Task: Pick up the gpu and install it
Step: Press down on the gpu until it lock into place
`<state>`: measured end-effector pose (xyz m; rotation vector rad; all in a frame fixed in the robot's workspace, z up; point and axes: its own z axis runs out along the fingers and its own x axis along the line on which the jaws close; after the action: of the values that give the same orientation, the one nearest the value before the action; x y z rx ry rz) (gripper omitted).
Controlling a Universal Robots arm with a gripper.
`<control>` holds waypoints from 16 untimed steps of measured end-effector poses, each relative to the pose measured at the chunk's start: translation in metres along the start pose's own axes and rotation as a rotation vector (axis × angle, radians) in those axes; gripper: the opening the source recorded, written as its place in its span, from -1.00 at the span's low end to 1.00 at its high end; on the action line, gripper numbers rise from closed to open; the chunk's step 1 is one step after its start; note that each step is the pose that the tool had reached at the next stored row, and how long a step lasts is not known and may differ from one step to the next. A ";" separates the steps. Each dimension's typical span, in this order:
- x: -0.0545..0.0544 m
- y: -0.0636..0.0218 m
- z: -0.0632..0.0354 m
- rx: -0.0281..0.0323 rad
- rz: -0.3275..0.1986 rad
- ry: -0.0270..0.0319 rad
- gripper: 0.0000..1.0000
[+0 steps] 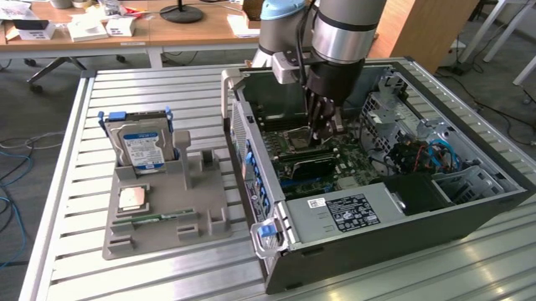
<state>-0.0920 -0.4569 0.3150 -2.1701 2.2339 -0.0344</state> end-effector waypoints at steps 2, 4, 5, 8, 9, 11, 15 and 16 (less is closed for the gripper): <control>-0.002 0.0001 0.0006 0.0001 0.000 -0.0002 -0.79; -0.002 0.0001 0.0008 0.0000 0.000 0.0001 -0.79; -0.002 0.0001 0.0012 0.0000 0.000 -0.0001 -0.79; -0.002 0.0025 0.0034 0.0000 0.000 -0.0001 -0.79; -0.003 0.0036 0.0040 0.0001 0.000 -0.0001 -0.79; -0.003 0.0051 0.0052 0.0000 0.000 0.0000 -0.79; -0.003 0.0058 0.0121 0.0000 0.000 0.0001 -0.79; -0.003 0.0060 0.0138 0.0000 0.000 0.0003 -0.79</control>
<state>-0.0974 -0.4534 0.3010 -2.1700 2.2343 -0.0347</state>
